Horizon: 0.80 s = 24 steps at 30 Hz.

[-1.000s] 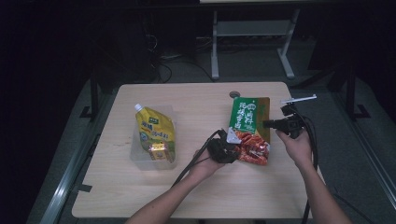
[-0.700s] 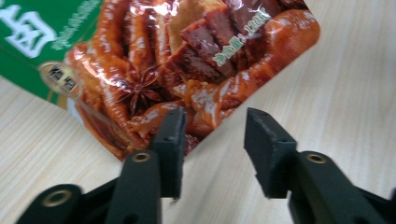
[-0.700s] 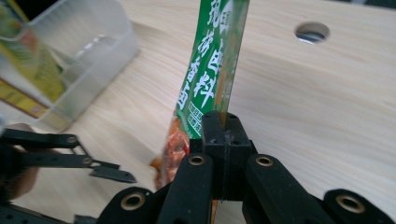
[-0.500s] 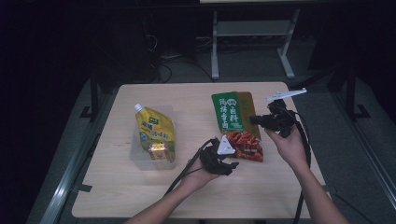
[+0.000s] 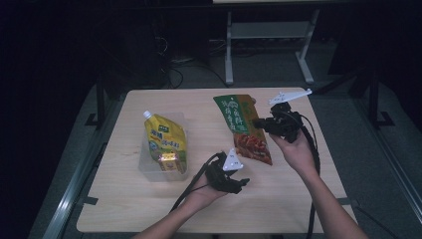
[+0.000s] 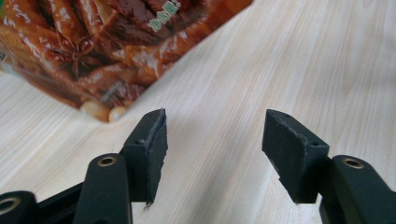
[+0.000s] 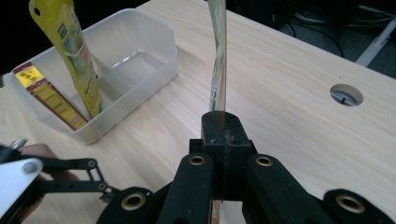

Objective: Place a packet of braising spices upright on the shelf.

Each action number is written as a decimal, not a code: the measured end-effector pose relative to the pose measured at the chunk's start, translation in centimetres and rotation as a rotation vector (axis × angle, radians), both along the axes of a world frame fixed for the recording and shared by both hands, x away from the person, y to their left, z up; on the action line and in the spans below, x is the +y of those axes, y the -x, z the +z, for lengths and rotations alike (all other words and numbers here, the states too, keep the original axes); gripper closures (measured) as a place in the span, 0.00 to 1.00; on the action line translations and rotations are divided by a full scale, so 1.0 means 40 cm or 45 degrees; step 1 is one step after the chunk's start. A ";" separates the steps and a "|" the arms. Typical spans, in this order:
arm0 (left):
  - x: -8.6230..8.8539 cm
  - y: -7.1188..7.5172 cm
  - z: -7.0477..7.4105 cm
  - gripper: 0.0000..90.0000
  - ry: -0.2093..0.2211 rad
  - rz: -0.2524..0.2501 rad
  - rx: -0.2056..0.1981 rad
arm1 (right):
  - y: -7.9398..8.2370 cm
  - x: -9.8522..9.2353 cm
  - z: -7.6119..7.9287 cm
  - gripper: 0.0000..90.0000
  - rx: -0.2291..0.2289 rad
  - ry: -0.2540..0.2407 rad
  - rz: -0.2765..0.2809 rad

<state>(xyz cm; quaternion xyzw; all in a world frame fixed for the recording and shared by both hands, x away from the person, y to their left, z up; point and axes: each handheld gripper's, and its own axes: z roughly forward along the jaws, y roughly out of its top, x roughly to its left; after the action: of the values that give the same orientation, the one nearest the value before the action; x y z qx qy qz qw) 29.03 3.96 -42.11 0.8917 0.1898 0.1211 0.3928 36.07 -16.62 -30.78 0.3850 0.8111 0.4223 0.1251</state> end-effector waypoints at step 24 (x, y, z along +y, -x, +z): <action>0.079 0.047 -0.026 0.39 0.057 0.020 0.050 | -0.023 0.084 0.032 1.00 -0.146 -0.080 0.062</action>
<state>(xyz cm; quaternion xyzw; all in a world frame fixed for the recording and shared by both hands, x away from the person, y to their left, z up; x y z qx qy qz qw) 27.13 7.14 -43.15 0.8833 0.2070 0.1026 0.4079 36.99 -13.26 -29.51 0.3440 0.7982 0.4716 0.1488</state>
